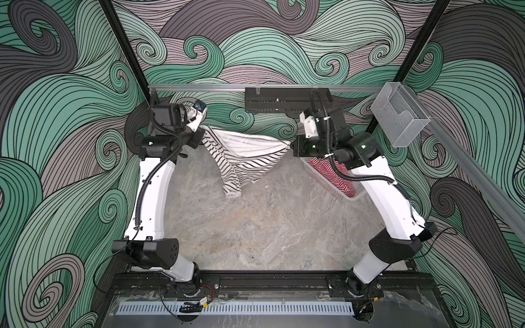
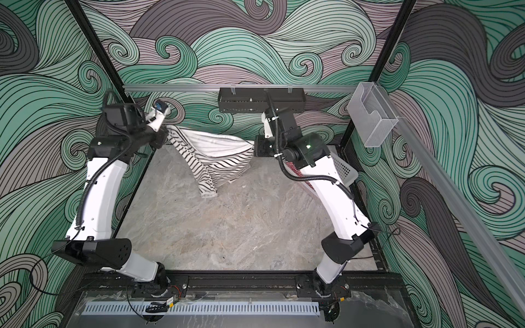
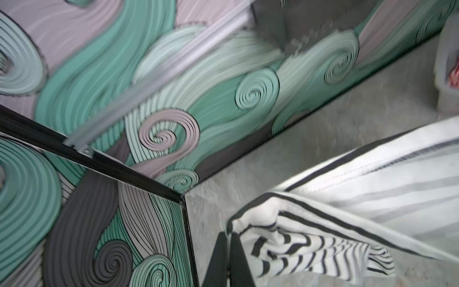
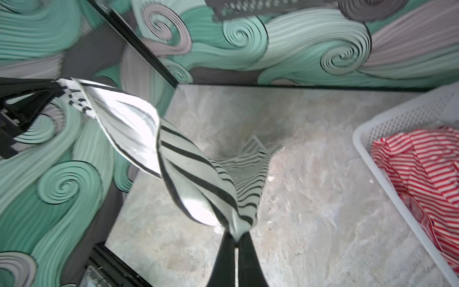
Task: Fold and stack tank tops
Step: Smooth out the tank top at the center of the table.
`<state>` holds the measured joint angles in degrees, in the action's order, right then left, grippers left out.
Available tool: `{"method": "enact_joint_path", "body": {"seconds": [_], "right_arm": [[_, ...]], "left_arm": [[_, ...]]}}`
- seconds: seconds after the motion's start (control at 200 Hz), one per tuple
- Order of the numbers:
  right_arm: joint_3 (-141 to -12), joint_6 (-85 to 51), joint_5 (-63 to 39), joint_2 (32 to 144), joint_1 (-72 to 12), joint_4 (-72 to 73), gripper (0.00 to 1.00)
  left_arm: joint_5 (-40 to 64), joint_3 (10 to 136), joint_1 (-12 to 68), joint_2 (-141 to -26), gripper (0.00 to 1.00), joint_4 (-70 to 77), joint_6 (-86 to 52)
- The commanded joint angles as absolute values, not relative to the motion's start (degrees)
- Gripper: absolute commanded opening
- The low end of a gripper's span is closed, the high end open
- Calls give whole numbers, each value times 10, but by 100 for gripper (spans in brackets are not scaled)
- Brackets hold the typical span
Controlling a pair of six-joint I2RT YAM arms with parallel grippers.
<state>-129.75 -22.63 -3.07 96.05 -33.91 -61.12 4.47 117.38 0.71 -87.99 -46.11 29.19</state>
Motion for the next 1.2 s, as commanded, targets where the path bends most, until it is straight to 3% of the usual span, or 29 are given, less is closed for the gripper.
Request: {"method": "enact_joint_path", "body": {"seconds": [0.0, 0.155, 0.445, 0.616, 0.786, 1.016, 1.126, 1.196], "right_arm": [[-1344, -213, -75, 946, -344, -633, 0], [-1371, -207, -94, 912, -354, -638, 0], [-1392, -210, -77, 871, -353, -647, 0], [-1389, -241, -119, 925, -297, -652, 0], [-1453, -264, -168, 1052, -258, -650, 0], [-1662, -311, -188, 1266, -211, -648, 0], [-1656, -328, -223, 1255, -187, -600, 0], [-1600, -320, -223, 1201, -189, -570, 0]], "left_arm": [[84, 1252, 3, -858, 0, -510, 222], [114, 1277, 3, -800, 1, -520, 194], [131, 1376, 3, -794, 2, -575, 168], [102, 1307, 3, -810, 2, -526, 184], [70, 1248, 3, -921, 1, -442, 205], [34, 1458, 4, -1179, 0, -439, 205], [23, 1627, 4, -1257, 0, -477, 176], [32, 1627, 4, -1231, 0, -470, 154]]}}
